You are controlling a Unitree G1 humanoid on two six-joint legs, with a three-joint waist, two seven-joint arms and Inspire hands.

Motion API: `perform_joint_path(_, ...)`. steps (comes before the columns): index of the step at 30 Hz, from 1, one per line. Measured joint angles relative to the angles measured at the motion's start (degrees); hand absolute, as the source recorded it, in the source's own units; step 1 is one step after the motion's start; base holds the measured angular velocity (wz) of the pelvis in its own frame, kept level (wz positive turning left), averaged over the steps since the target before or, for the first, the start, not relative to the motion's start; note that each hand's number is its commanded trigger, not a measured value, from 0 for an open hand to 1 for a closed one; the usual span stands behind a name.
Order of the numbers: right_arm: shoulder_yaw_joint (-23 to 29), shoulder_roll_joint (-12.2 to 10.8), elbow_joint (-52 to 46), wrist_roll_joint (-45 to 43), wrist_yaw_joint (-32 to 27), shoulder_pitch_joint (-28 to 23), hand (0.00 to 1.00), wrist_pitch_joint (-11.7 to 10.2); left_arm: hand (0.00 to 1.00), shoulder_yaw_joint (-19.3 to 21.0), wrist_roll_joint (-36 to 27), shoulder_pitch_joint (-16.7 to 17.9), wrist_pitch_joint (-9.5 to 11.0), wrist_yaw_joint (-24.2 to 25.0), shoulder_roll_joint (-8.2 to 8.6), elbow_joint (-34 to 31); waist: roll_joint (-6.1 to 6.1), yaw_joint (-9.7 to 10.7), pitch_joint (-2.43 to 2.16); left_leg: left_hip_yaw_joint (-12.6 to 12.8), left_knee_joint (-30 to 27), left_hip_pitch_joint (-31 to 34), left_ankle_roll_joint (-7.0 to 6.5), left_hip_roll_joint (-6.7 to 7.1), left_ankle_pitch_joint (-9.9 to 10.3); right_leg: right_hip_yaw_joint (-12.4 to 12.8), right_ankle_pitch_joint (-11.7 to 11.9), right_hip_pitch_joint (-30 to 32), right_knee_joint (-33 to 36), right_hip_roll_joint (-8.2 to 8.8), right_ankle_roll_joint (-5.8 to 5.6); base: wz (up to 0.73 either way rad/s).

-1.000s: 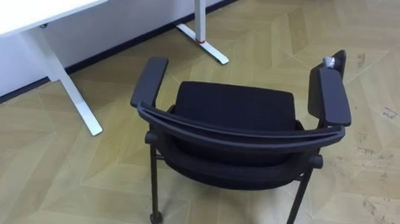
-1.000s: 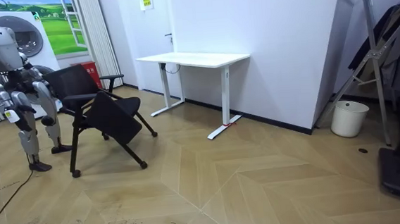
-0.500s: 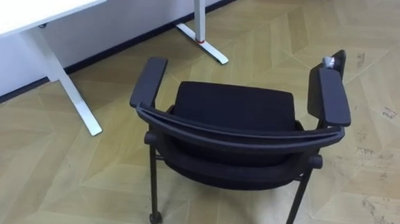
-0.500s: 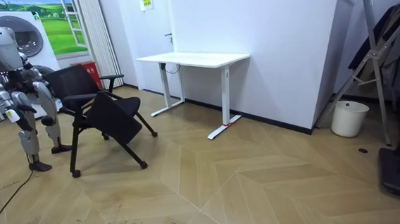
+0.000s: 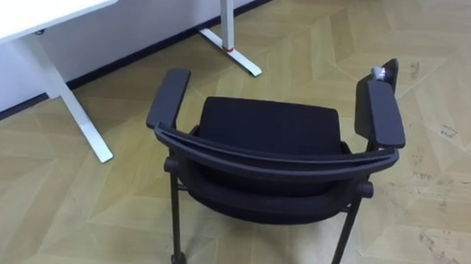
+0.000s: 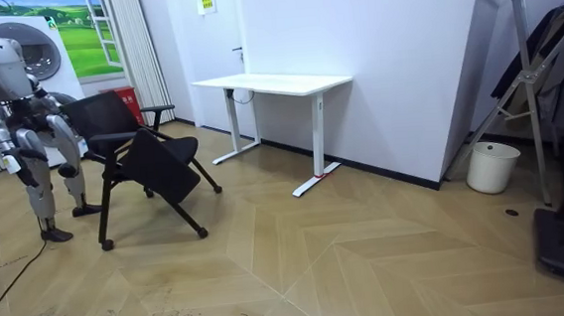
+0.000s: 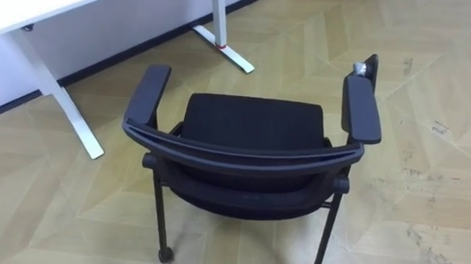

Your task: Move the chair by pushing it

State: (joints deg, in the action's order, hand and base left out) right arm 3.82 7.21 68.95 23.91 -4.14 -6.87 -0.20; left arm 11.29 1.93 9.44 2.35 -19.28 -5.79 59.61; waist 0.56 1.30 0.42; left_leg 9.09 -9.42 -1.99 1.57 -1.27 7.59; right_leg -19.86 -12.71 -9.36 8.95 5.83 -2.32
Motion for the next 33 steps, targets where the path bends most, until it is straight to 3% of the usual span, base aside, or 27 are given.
perform_joint_path(4, 2.13, 0.49, -0.24, -1.75, 0.66, 0.5, 0.0, -0.04, 0.0, 0.97, 10.02, -2.93, 0.47, -5.46, -2.35, -7.37, 1.0, 0.08, -0.04, -0.24, -0.15, 0.21, -0.13, 0.02, 0.04, 0.21, 0.31, -0.04, 0.08, -0.08, -0.05, 0.0)
perform_joint_path(7, 3.23, 0.58, -0.34, -1.03, 1.3, 0.6, 0.0, -0.09, 0.0, 1.13, 16.67, -3.17, 0.33, -8.54, -2.85, -15.93, 1.79, 0.49, -0.26, -0.09, -0.17, 0.21, -0.17, 0.02, 0.05, 0.51, 0.4, 0.24, 0.09, -0.06, -0.06, -0.03)
perform_joint_path(12, 3.19, 0.62, -0.47, 1.15, 1.81, 1.44, 0.0, -0.09, 0.0, 0.74, 23.93, -5.67, 0.16, -11.84, -3.88, -23.84, 3.02, 0.98, -0.85, -0.02, -0.09, 0.35, -0.18, 0.04, 0.05, 1.06, 0.4, 0.13, -0.08, -0.09, -0.06, -0.01)
perform_joint_path(18, 3.28, 0.44, -4.21, 5.34, 2.48, 1.57, 0.0, -0.11, 0.0, -1.36, 34.54, -5.67, -0.11, -13.48, -4.08, -37.87, 2.72, 2.22, -0.64, -0.05, -0.1, 0.28, -0.17, 0.07, 0.05, 1.29, 0.4, 0.21, -0.35, -0.08, -0.06, 0.01)
perform_joint_path(25, 2.36, 0.34, -4.95, 7.96, 4.31, 2.17, 0.0, -0.19, 0.0, -10.26, 45.06, -6.18, -1.79, -13.1, -4.42, -41.95, 2.78, 3.31, -0.46, 0.08, -0.21, 0.33, -0.17, 0.0, 0.05, 1.88, 0.44, 0.49, -0.29, -0.17, 0.0, -0.01)
perform_joint_path(33, 1.66, -0.15, -4.58, 18.75, 5.62, 2.23, 0.0, -0.44, 0.0, -14.38, 47.67, -7.43, -1.5, -11.45, -4.43, -43.65, 2.67, 3.81, -0.34, 0.47, -0.2, 0.31, -0.17, -0.07, 0.06, 2.78, 0.51, 0.47, -0.21, -0.22, 0.05, -0.02)
